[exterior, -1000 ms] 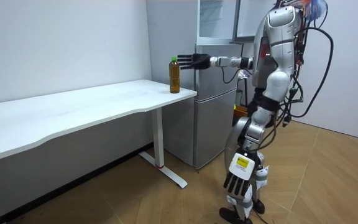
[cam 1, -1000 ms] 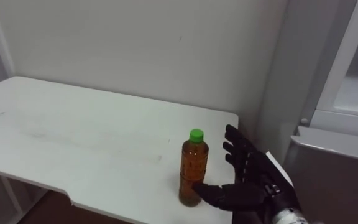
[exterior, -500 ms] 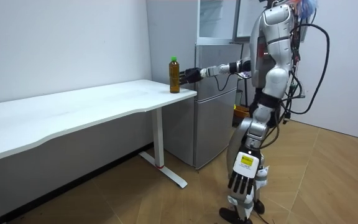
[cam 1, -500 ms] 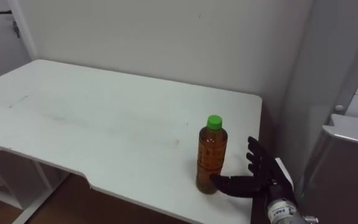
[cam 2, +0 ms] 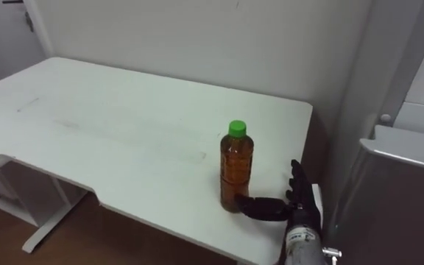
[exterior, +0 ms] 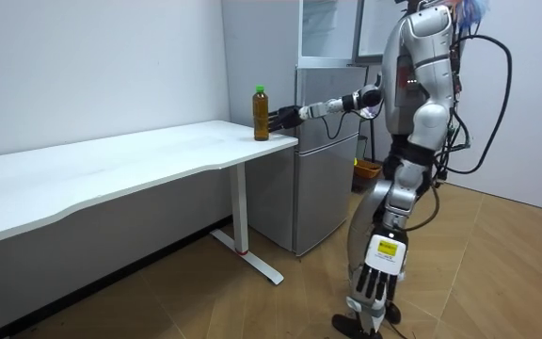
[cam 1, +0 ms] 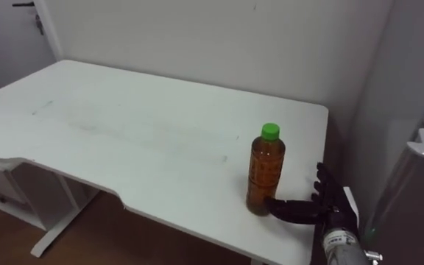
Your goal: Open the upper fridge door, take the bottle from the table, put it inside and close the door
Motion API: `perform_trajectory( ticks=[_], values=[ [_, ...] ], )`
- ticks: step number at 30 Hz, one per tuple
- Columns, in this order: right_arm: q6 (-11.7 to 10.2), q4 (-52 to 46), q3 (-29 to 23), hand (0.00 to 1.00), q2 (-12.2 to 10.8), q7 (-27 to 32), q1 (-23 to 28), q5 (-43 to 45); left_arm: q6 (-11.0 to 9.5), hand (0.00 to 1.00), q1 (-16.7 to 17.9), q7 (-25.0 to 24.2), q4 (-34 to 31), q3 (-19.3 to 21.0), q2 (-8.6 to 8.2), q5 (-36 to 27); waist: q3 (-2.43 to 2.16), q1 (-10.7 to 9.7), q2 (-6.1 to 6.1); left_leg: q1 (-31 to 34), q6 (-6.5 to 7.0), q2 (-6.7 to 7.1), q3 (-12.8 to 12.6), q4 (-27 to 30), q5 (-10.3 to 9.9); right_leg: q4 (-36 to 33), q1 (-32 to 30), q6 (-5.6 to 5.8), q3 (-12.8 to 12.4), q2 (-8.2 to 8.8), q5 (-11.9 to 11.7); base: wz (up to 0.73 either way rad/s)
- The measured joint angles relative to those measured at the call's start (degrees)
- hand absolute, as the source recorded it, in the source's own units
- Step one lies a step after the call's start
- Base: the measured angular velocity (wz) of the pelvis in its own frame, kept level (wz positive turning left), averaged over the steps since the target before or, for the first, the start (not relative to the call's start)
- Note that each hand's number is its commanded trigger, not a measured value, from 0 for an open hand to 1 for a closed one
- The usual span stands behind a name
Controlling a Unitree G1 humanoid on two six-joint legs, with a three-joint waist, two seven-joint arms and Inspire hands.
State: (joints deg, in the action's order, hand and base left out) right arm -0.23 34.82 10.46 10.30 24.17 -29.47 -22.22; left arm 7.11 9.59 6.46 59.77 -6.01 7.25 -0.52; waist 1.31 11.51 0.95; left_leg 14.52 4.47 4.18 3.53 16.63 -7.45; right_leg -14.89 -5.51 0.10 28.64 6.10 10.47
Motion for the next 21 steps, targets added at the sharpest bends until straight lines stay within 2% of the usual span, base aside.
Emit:
perform_trajectory(
  ticks=[1, 7, 9, 13, 21],
  values=[
    [-0.1, 0.6, 0.0, 0.00, 0.0, 0.2, -0.4, 0.0, 0.0, 0.00, 0.0, 0.5, 0.1, -0.6, 0.09, 0.0, -0.10, 0.1, 0.40, 0.4, -0.01, 0.13, 0.3, 0.0, 0.3, 0.0, -0.4, -0.03, 0.0, 0.29, 0.0, 0.12],
    [-0.2, 0.8, 0.0, 0.00, 0.6, 1.8, -0.6, 0.1, 0.0, 0.00, -0.1, 0.6, 0.7, -3.3, 0.49, -0.9, 0.07, 1.6, 1.20, 1.3, 0.32, 0.45, 0.3, 0.1, 0.9, -0.9, -1.6, 0.01, 0.5, 0.97, 0.2, 0.03],
    [-0.4, 0.8, 0.1, 0.00, 0.6, 2.2, -0.6, 0.2, 0.0, 0.00, -0.1, 0.5, 1.1, -3.5, 0.59, -2.1, 0.00, 1.7, 1.45, 1.7, 0.33, 0.48, 0.3, 0.2, 0.9, -0.9, -2.0, 0.03, 0.4, 1.00, 0.3, 0.00],
    [-1.0, 0.8, 0.8, 0.00, 0.5, 2.8, -0.7, 2.2, -0.5, 0.00, -0.2, 0.5, 2.2, -3.7, 0.61, -4.1, 0.15, 1.9, 1.78, 2.3, 0.31, 0.50, 0.3, 0.1, 1.1, -1.1, -2.8, 0.04, -0.3, 0.90, 0.3, -0.01],
    [-1.1, -1.4, 3.6, 0.00, 0.5, 2.6, -1.0, 4.3, -1.4, 0.00, -0.6, 0.3, 2.1, -4.7, 1.05, -4.4, 0.28, 3.2, 2.39, 2.9, 0.07, 0.52, 0.4, -0.3, 1.3, -2.1, -3.9, -0.23, 0.1, 1.22, 0.9, 0.01]
  ],
)
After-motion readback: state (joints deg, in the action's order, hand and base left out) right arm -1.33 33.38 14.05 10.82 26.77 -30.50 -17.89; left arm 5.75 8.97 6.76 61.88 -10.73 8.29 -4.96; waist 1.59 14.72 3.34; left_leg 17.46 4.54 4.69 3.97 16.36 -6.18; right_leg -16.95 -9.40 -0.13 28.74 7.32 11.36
